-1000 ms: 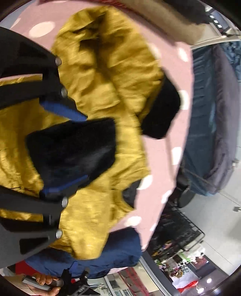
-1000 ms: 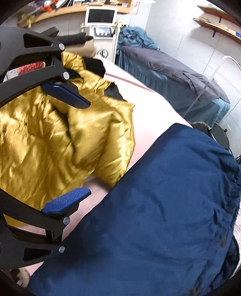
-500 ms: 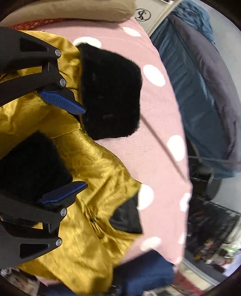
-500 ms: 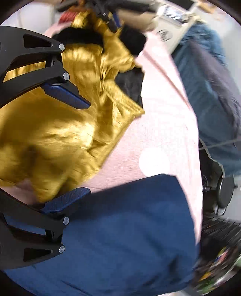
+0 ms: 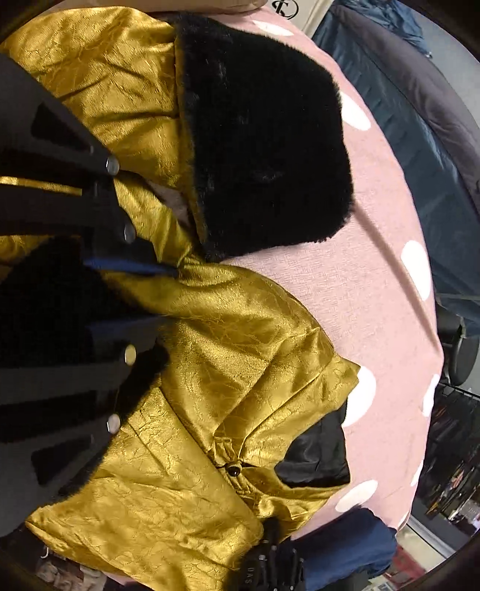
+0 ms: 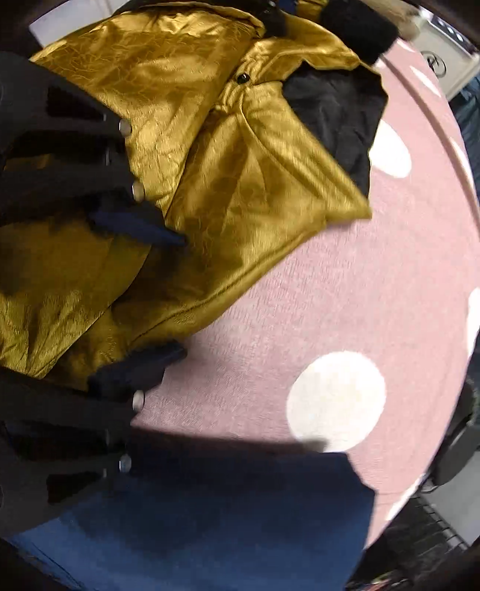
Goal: Fold large clothes
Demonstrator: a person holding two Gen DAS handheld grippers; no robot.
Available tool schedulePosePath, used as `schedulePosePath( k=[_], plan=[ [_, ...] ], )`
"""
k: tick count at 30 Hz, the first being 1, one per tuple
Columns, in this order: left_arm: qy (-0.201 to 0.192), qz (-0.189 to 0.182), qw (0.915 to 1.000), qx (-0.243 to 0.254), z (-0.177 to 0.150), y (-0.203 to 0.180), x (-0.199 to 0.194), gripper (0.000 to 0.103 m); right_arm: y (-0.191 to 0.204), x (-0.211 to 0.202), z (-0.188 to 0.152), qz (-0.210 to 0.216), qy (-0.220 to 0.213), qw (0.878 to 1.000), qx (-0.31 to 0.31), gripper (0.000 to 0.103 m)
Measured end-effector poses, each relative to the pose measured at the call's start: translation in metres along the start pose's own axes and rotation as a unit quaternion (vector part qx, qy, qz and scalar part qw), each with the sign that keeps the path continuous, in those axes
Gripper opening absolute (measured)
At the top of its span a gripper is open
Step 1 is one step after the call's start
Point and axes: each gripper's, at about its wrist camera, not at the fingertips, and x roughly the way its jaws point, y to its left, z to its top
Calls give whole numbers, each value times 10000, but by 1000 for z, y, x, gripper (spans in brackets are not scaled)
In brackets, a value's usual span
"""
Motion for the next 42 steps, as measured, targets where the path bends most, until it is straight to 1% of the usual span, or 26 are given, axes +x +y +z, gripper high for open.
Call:
schedulePosePath(
  k=[1,3,6,8,10,12,14,16,17,18,19,20,21,22,23,24,25,26,28,30,33,34,36,39,42],
  plan=[
    [-83,-16,10000,-21,-2,2,-5,12,1,-4,-4,28,-106,9999,-10,14],
    [-267,-58,9996,-95,-5,5,-18,9,4,-15,-10,-56,-344,9994,-33,10],
    [-544,-82,9982,-235,-7,8,-37,7,9,-38,-19,-211,-738,9970,-55,9],
    [-846,-28,9956,-392,-6,12,-56,6,15,-60,-21,-365,-1085,9934,-110,8],
    [-1154,68,9916,-587,1,19,-73,5,21,-80,-17,-591,-1391,9883,-208,8],
    [-1374,118,9873,-792,12,26,-81,1,28,-105,-7,-985,-1838,9771,-412,8],
    [-1574,196,9818,-1042,27,33,-88,0,35,-119,10,-1261,-2085,9681,-583,8],
    [-1628,252,9783,-1255,40,37,-90,0,38,-111,37,-1306,-1880,9719,-544,8],
    [-1633,213,9772,-1338,50,37,-90,0,35,-106,44,-1253,-1821,9745,-379,13],
    [-1646,104,9759,-1429,54,35,-91,1,33,-101,48,-1148,-1726,9780,-223,22],
    [-1637,66,9751,-1495,55,34,-92,11,31,-96,51,-1097,-1584,9812,-66,28],
    [-1635,37,9742,-1552,54,31,-94,39,28,-92,53,-1181,-1444,9822,210,46],
    [-1680,-27,9725,-1611,50,26,-97,57,28,-92,49,-1177,-1484,9812,378,55],
    [-1770,-109,9703,-1643,45,25,-100,74,27,-94,46,-1093,-1587,9801,484,58],
    [-1858,-212,9681,-1667,36,22,-100,75,28,-99,38,-963,-1725,9785,598,64],
    [-1811,-331,9684,-1685,26,15,-99,75,29,-101,30,-949,-1768,9774,668,65],
    [-1695,-394,9704,-1673,18,10,-94,75,30,-102,26,-961,-1757,9773,689,65],
    [-1553,-435,9735,-1621,8,3,-90,75,33,-102,13,-931,-1750,9777,695,65],
    [-1415,-393,9782,-1466,-15,-14,-84,75,37,-103,-5,-892,-1806,9768,724,65],
    [-1268,-360,9828,-1294,-38,-31,-78,75,46,-105,-33,-821,-1880,9763,693,65],
    [-1009,-452,9854,-1297,-62,-46,-63,75,61,-100,-66,-880,-1905,9767,442,65],
    [-932,-461,9862,-1287,-66,-48,-57,75,66,-100,-73,-845,-1889,9776,384,65],
    [-839,-294,9890,-1186,-72,-55,-46,75,82,-94,-88,-763,-1756,9815,45,65],
    [-663,-19,9923,-1047,-70,-61,-27,75,95,-81,-97,-876,-1606,9827,-284,65],
    [-427,87,9930,-1098,-62,-56,-11,75,94,-62,-96,-1014,-1339,9850,-406,65]
  ],
)
